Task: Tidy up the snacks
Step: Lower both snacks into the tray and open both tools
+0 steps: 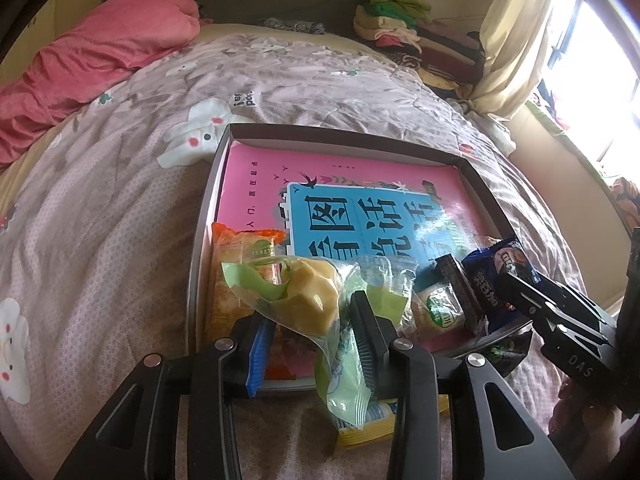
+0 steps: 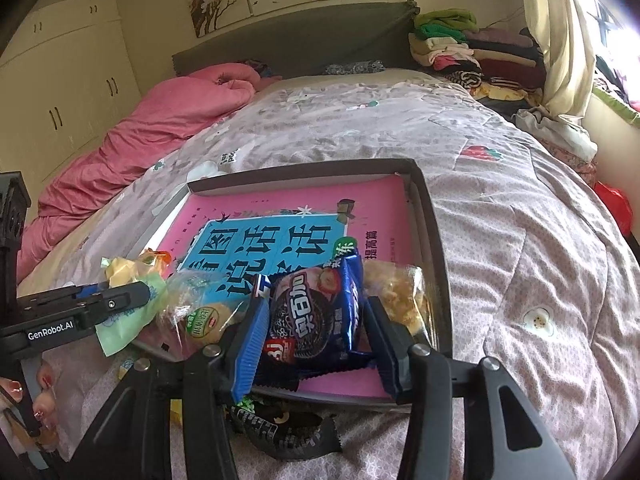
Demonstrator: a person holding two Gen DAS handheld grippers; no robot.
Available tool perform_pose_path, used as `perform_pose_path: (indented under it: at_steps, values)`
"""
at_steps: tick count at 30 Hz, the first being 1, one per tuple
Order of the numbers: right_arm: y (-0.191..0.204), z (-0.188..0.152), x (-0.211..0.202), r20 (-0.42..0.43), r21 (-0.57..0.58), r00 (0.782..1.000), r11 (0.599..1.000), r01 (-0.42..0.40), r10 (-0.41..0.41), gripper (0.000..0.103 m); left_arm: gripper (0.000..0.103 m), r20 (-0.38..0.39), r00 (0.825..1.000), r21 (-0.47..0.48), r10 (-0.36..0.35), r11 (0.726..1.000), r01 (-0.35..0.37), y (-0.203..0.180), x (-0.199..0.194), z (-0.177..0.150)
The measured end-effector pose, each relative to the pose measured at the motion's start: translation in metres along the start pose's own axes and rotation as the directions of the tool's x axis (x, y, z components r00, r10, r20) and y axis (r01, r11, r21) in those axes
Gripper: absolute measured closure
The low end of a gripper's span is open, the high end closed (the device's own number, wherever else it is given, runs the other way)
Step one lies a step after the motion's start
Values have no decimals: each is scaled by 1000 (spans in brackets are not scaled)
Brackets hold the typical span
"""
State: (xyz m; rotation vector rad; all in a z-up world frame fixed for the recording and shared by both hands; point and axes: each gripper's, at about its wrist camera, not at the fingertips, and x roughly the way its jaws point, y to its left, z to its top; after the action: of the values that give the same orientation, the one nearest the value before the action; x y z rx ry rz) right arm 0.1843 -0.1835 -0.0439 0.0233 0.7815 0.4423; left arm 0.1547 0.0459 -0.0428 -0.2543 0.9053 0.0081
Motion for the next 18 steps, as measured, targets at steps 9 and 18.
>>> perform_pose_path:
  at_steps: [9,18]
  values:
    - [-10,-1,-6,0,36,1000,999,19,-19,53,62,-3,1000,4,8,1000,-8,1,-1,1]
    - [-18,-4,-18,15,61,1000,998,22,-23,53,61,-4,1000,7,23,1000,-23,2,-3,1]
